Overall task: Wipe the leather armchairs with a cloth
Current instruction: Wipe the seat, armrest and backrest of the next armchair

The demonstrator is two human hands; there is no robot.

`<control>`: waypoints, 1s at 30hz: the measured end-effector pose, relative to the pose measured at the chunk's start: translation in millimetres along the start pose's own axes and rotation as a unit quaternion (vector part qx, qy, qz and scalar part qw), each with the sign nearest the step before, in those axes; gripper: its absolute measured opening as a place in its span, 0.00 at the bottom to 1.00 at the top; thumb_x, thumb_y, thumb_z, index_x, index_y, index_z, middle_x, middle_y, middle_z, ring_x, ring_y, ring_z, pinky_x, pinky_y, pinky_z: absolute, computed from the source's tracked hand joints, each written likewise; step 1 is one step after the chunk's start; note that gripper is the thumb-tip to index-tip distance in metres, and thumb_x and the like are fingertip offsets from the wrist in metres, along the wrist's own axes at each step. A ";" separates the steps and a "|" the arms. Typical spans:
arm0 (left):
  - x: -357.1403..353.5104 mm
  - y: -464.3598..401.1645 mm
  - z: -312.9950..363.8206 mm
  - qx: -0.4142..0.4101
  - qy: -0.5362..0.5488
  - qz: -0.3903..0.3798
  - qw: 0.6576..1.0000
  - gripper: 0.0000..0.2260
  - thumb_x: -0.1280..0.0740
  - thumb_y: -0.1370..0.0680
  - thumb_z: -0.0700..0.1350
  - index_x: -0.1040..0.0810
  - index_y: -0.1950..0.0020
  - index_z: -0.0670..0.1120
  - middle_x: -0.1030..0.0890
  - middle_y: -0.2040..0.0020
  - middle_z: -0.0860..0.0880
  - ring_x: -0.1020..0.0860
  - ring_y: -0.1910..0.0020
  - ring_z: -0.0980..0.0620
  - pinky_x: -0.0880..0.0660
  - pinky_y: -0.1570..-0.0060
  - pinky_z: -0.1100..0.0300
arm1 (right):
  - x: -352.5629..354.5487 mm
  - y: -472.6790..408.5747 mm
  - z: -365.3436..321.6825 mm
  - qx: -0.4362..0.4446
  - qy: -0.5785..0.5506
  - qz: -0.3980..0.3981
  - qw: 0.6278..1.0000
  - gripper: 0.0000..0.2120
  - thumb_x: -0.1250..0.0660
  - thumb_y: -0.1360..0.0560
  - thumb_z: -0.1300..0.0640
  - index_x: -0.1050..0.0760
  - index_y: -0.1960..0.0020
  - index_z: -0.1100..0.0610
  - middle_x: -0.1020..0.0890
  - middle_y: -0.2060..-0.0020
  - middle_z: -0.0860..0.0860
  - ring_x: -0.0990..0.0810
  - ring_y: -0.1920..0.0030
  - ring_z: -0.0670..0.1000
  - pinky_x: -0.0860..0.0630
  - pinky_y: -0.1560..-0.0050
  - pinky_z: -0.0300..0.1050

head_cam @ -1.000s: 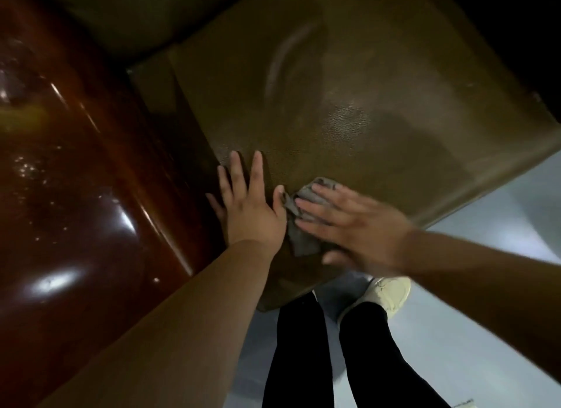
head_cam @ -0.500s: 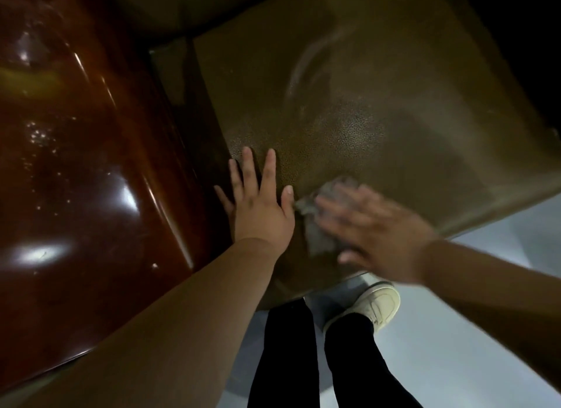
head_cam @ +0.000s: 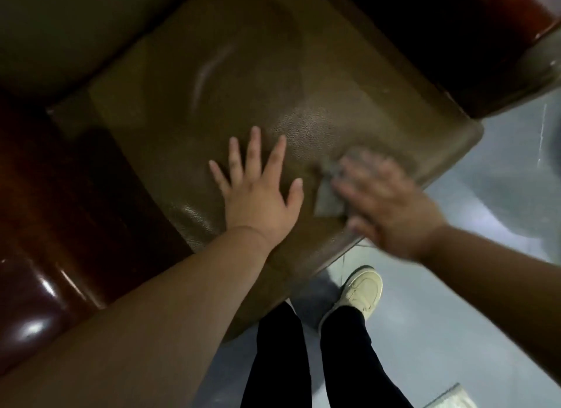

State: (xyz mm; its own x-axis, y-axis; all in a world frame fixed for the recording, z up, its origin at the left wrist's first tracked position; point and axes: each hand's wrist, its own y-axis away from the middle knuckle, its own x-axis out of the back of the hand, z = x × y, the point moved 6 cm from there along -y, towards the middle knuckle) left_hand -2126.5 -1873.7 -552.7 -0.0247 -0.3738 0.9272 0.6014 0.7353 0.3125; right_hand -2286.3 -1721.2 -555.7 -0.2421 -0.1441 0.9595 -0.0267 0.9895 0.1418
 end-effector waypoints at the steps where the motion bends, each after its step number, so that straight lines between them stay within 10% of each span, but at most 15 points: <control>1: -1.4 -6.4 10.0 -0.014 -0.017 -0.005 1.000 0.32 0.49 0.18 0.65 0.52 0.15 0.61 0.56 0.13 0.49 0.60 0.15 0.38 0.60 0.22 0.27 | 8.0 1.9 34.7 -0.115 -0.015 0.030 0.993 0.32 0.49 0.16 0.39 0.41 0.17 0.52 0.42 0.17 0.57 0.48 0.17 0.63 0.47 0.20 0.69; 5: -8.8 -11.6 18.0 0.009 -0.067 0.005 0.998 0.32 0.51 0.19 0.66 0.54 0.15 0.62 0.56 0.13 0.49 0.58 0.15 0.38 0.58 0.22 0.26 | 11.3 21.3 62.7 -0.432 -0.100 0.073 0.893 0.38 0.52 0.19 0.34 0.47 0.16 0.55 0.51 0.16 0.57 0.59 0.17 0.65 0.53 0.19 0.66; 9: -10.6 -8.7 21.7 0.015 -0.069 0.008 0.998 0.34 0.51 0.20 0.66 0.52 0.15 0.61 0.55 0.13 0.50 0.56 0.15 0.38 0.56 0.22 0.26 | -9.9 35.2 -13.3 -0.264 -0.086 -0.037 0.960 0.42 0.57 0.20 0.27 0.53 0.15 0.51 0.58 0.16 0.55 0.67 0.19 0.66 0.55 0.20 0.70; 12: -11.4 -11.9 28.6 0.010 -0.066 0.017 0.998 0.34 0.50 0.21 0.66 0.50 0.15 0.61 0.53 0.13 0.49 0.55 0.15 0.38 0.55 0.22 0.27 | -2.0 40.5 25.0 -0.155 -0.047 -0.015 0.987 0.34 0.52 0.17 0.32 0.45 0.16 0.48 0.47 0.16 0.53 0.55 0.17 0.67 0.49 0.22 0.74; 18: -17.8 -12.2 26.7 0.006 -0.076 0.016 0.997 0.34 0.48 0.20 0.64 0.49 0.15 0.60 0.52 0.13 0.49 0.54 0.15 0.37 0.54 0.22 0.27 | 20.4 -14.8 80.1 -0.435 -0.053 0.021 0.899 0.39 0.54 0.19 0.30 0.51 0.15 0.51 0.52 0.16 0.56 0.58 0.17 0.65 0.62 0.19 0.65; 24: -10.7 -12.6 28.7 -0.003 -0.070 -0.018 0.997 0.34 0.50 0.21 0.66 0.50 0.15 0.61 0.54 0.13 0.50 0.57 0.15 0.38 0.57 0.22 0.27 | 23.4 -49.1 31.3 -0.038 -0.022 -0.122 0.992 0.38 0.58 0.20 0.28 0.58 0.15 0.44 0.59 0.16 0.49 0.64 0.17 0.56 0.62 0.18 0.60; 30: -11.7 -9.8 17.9 -0.033 -0.056 -0.021 0.998 0.32 0.49 0.18 0.64 0.53 0.15 0.59 0.55 0.13 0.51 0.58 0.15 0.43 0.61 0.19 0.36 | 39.9 -75.2 99.9 -0.374 -0.056 -0.058 0.924 0.38 0.61 0.18 0.31 0.58 0.15 0.50 0.59 0.16 0.53 0.62 0.17 0.59 0.61 0.18 0.59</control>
State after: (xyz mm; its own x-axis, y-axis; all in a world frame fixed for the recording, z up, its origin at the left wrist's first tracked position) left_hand -2146.4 -1866.5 -562.9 -0.1378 -0.3356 0.9319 0.6494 0.6797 0.3409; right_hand -2390.8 -1800.4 -552.4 -0.3785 -0.2052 0.9026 0.6094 0.6787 0.4099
